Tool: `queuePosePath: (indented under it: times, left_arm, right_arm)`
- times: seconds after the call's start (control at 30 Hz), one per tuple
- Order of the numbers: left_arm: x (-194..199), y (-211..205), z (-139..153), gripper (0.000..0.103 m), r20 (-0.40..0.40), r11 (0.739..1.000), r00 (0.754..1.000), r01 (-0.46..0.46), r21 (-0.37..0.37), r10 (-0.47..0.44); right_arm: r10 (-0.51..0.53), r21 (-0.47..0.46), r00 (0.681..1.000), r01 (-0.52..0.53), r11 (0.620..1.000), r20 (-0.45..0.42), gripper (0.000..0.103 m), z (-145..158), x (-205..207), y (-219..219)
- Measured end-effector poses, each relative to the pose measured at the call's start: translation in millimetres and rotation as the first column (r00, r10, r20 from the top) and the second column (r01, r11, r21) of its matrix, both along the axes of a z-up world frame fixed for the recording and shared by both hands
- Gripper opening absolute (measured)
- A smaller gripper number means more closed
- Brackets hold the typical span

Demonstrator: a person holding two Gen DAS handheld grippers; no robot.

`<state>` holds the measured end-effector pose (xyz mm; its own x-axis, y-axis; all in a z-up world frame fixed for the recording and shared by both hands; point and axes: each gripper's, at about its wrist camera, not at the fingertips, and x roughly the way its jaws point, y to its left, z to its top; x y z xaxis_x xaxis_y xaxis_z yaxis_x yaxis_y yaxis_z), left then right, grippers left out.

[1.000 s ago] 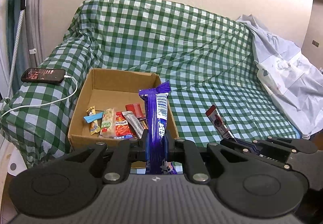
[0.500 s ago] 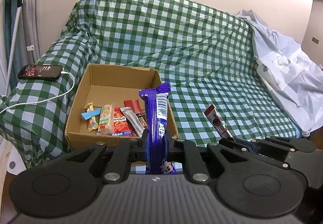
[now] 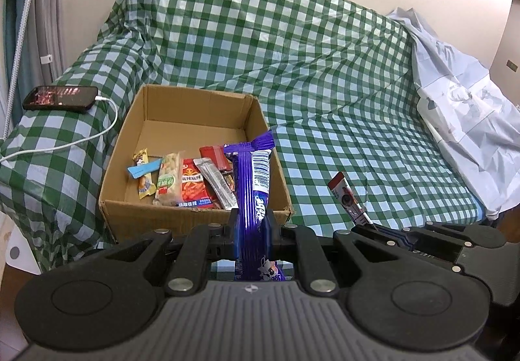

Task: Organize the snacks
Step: 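Carry the purple bar and red stick candy over the box with both tools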

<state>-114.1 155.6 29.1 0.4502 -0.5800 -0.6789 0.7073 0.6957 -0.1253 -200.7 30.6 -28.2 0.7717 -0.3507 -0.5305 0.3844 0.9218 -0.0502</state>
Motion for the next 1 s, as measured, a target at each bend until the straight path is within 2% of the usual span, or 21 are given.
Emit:
queuePosePath:
  times: [0.63, 1.0]
  left_arm:
    - [32.4, -13.3, -13.0, 0.015, -0.034, 0.999, 0.999, -0.025, 0.027, 0.026]
    - [66.5, -19.6, -12.3, 0.015, -0.045, 0.997, 0.997, -0.066, 0.038, 0.068]
  right_arm:
    - [-0.015, 0.038, 0.998, 0.017, 0.999, -0.055, 0.004, -8.1, 24.4, -15.6]
    - [-0.009, 0.049, 0.997, 0.012, 0.999, -0.074, 0.004, -5.4, 48.9, -25.9]
